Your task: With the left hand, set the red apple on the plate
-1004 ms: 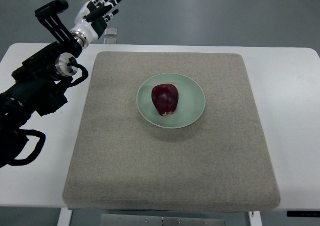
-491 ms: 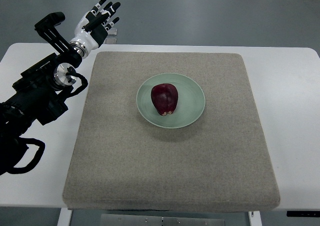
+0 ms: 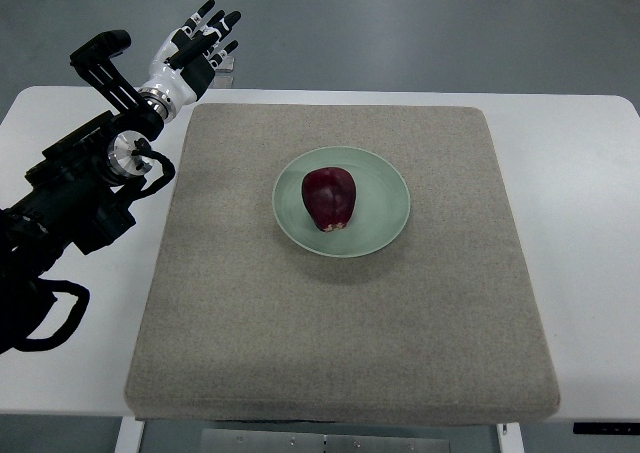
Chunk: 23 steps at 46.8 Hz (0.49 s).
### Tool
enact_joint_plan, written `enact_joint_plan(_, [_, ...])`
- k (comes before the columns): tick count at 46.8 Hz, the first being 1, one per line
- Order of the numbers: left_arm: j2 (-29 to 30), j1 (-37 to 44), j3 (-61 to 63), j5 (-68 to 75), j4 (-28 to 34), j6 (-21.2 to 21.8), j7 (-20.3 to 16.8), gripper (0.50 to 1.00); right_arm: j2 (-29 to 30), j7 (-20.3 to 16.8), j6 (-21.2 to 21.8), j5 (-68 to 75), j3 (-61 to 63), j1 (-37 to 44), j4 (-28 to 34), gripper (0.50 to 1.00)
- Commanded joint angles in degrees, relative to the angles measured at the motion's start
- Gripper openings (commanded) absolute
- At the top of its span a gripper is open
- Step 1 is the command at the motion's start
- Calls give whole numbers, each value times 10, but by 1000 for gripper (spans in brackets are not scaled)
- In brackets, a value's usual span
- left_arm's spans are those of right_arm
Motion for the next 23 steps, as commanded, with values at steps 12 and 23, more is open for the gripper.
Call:
enact_joint_plan(12, [2, 0, 1, 0, 1, 0, 0, 992, 0, 1, 6, 2, 0, -3, 21, 964])
enact_joint_plan(23, [2, 0, -2, 0, 1, 1, 0, 992, 0, 20, 8, 4, 0, -11, 36, 964])
